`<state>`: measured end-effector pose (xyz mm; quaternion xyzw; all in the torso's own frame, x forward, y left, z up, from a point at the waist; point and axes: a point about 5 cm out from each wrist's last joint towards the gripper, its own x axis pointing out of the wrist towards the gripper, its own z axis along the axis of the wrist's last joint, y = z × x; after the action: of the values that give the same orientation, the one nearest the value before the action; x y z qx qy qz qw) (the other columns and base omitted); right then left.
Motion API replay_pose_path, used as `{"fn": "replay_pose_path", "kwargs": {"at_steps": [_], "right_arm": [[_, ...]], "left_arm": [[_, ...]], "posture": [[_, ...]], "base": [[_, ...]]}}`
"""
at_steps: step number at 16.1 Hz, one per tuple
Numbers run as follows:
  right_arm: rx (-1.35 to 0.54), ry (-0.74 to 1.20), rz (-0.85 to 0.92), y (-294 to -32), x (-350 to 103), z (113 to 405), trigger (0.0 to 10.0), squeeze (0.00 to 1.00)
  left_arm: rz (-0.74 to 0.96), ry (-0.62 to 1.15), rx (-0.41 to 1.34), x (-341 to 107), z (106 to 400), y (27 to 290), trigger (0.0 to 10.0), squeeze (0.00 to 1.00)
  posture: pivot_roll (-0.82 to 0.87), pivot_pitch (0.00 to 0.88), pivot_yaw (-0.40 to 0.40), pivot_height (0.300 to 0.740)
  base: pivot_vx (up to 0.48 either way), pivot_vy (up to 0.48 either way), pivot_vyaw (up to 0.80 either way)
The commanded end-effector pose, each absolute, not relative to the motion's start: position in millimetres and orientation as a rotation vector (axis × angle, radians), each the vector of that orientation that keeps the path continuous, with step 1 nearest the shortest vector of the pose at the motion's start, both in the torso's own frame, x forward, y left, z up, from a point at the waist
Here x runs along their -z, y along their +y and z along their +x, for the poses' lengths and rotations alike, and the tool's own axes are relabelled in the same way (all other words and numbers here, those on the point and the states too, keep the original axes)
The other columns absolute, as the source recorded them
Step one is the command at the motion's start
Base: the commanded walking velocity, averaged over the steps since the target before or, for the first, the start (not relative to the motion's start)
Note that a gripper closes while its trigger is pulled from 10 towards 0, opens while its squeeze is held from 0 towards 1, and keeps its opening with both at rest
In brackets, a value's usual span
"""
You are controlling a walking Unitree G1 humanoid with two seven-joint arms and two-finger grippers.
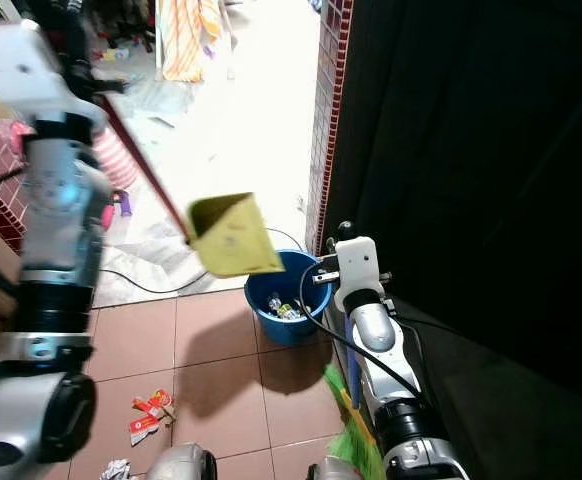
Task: Sweep floor
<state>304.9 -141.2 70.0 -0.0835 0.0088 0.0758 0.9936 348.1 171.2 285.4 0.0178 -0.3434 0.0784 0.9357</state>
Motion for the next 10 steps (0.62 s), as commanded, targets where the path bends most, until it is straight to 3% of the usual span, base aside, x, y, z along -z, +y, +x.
{"fn": "replay_pose_path", "kwargs": {"at_steps": [1, 5, 7, 10], "right_arm": [[-0.151, 0.037, -0.188, -142.8, -66.7, 304.9, 10.0, 0.00], [-0.161, 0.043, -0.181, -139.9, -64.8, 304.5, 10.0, 0.00], [-0.170, 0.043, -0.176, -136.4, -65.6, 306.7, 10.0, 0.00], [-0.174, 0.048, -0.169, -135.8, -65.1, 307.2, 10.0, 0.00]], "left_arm": [[0.063, -0.734, -0.212, -291.0, 343.0, 182.4, 10.0, 0.00], [0.130, -0.524, -0.244, -230.8, 340.0, 197.5, 10.0, 0.00], [0.112, -0.323, -0.207, -180.8, 341.4, 192.3, 10.0, 0.00], [0.106, -0.166, -0.117, -138.8, 337.8, 175.6, 10.0, 0.00]], "posture": [[-0.06, 0.000, 0.020, 0.740], [-0.04, 0.000, 0.016, 0.740], [-0.04, 0.000, 0.017, 0.740], [-0.04, 0.000, 0.024, 0.740]], "base": [[0.000, 0.000, 0.00], [0.000, 0.000, 0.00], [0.000, 0.000, 0.00], [0.000, 0.000, 0.00]]}}
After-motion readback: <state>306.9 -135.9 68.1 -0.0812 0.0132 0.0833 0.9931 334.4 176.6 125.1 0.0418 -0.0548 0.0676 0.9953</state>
